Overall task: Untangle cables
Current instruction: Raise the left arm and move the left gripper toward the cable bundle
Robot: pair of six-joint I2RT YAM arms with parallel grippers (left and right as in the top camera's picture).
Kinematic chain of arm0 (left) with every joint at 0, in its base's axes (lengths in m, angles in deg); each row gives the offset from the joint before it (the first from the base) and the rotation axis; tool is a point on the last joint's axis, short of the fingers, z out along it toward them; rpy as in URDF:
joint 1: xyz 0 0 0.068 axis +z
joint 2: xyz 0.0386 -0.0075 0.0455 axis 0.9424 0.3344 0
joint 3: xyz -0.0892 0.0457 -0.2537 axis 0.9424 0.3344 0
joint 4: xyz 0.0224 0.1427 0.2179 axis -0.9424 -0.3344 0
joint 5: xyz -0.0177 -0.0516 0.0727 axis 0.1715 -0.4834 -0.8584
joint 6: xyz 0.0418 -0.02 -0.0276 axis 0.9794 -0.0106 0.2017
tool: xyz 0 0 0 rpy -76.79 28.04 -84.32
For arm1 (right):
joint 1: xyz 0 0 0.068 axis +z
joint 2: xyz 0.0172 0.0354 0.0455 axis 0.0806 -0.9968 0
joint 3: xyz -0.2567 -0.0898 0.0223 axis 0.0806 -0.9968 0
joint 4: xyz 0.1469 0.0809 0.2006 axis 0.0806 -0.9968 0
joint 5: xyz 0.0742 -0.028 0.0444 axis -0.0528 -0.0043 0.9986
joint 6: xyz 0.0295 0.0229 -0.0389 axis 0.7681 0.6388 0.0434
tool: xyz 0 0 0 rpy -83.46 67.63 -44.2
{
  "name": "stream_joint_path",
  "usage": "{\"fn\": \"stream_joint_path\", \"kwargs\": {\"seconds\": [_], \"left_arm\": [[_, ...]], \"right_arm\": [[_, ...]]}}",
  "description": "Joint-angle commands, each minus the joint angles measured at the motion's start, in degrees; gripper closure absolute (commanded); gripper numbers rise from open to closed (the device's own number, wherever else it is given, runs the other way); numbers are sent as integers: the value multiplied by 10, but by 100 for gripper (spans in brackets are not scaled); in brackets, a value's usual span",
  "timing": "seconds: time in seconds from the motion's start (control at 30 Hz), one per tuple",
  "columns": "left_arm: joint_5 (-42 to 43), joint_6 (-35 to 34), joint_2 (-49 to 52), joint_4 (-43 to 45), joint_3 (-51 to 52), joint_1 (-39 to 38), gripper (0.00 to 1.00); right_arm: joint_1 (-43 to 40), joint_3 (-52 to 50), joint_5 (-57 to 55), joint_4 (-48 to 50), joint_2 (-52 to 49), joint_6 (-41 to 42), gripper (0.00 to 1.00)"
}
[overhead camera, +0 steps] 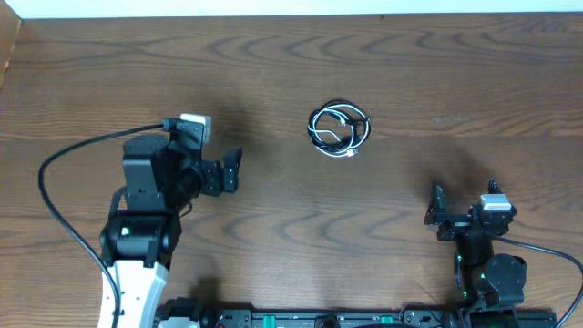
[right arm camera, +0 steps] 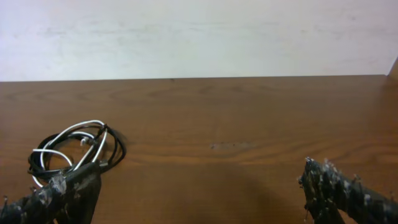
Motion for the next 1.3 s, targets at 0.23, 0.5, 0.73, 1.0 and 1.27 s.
{"fn": "stream_joint_path", "kwargs": {"seconds": [0.23,0.5,0.73,1.0,1.27], "left_arm": [[39,10,93,-104,-96,-3,2],[86,-36,92,-108,-96,-3,2],[86,-36,93,-108,-96,-3,2],[81,-64,109,-71,-104,-3,2],[78,-66,163,-101,-169,-3,2]], "right_arm": [[2,-1,-1,-2,3,-1,1],[2,-1,-1,-2,3,-1,1],[2,-1,-1,-2,3,-1,1],[2,-1,-1,-2,3,-1,1],[2,-1,-1,-2,3,-1,1]]}}
